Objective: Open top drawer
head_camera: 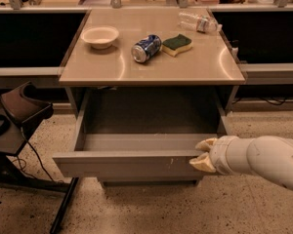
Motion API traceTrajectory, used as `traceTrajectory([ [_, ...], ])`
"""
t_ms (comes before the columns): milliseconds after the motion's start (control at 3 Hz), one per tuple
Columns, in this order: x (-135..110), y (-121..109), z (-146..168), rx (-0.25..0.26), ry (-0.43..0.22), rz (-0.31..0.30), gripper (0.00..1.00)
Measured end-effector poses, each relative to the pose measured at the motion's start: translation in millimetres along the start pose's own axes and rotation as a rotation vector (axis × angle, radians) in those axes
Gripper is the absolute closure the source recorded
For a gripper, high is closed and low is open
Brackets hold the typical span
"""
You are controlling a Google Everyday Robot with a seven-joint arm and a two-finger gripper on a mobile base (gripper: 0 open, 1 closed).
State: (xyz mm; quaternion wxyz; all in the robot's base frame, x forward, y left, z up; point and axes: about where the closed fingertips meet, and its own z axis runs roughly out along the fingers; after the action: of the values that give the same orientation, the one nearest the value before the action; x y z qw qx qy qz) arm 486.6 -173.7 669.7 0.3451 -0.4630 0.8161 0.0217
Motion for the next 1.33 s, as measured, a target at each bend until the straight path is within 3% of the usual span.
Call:
traceTrajectory([
  [1333, 1.1, 10.6, -3.9, -0.004, -0.009, 0.007, 1.0],
])
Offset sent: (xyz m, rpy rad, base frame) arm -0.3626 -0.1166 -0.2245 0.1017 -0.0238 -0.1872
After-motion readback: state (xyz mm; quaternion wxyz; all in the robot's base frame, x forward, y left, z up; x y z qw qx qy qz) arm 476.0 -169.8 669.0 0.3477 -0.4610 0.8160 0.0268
